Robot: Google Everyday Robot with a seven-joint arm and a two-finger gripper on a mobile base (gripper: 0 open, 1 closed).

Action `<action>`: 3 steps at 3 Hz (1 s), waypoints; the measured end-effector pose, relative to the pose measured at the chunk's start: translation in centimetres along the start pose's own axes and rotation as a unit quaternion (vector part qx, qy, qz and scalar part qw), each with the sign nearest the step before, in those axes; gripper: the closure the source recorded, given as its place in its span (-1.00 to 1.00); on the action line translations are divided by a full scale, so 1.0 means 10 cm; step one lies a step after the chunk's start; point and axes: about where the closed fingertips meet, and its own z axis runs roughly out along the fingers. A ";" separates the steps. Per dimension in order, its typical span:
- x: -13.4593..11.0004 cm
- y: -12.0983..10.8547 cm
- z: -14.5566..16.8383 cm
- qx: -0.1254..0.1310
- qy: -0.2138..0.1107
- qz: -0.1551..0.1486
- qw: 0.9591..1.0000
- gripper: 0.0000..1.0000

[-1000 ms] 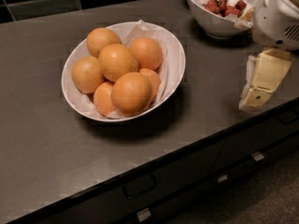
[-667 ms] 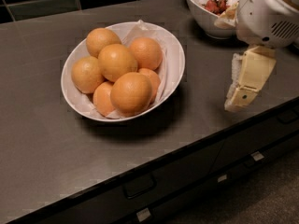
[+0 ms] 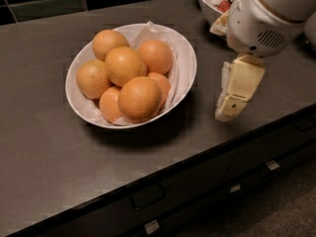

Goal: Pick orange from white bowl

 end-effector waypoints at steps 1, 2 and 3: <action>-0.30 0.02 0.22 0.023 -0.017 0.023 0.999 -1.00; -0.63 -0.12 0.36 0.049 -0.081 0.034 0.995 -1.00; -0.63 -0.11 0.36 0.048 -0.081 0.034 0.995 -1.00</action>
Offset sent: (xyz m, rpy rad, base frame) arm 0.0389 0.1027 -0.0280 0.3078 -0.0896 -0.0185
